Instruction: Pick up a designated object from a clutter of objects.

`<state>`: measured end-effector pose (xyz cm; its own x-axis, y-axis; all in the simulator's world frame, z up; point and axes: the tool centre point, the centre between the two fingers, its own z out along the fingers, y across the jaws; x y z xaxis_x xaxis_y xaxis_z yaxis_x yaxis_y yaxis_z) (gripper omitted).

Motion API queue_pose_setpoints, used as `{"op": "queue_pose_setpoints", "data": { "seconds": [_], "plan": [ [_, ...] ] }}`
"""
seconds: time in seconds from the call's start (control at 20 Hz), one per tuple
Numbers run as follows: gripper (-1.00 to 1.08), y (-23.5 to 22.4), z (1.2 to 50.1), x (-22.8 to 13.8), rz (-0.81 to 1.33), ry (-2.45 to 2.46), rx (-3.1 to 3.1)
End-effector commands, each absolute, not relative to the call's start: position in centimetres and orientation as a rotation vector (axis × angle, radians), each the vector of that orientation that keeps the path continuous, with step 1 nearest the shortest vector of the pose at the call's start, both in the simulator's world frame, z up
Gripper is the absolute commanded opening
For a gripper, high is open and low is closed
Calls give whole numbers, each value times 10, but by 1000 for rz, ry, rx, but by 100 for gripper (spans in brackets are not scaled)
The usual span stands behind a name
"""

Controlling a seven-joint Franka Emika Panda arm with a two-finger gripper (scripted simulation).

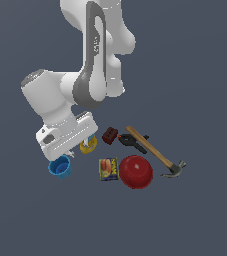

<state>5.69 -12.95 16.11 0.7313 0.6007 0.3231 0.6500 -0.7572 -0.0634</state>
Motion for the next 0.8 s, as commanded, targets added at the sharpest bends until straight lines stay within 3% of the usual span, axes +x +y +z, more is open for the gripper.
{"op": "queue_pose_setpoints", "data": {
  "seconds": [0.0,0.75],
  "plan": [
    [28,-138,153,57,-450,-1045,-2751],
    [28,-190,108,48,-561,-1260,-2711]
  ]
}}
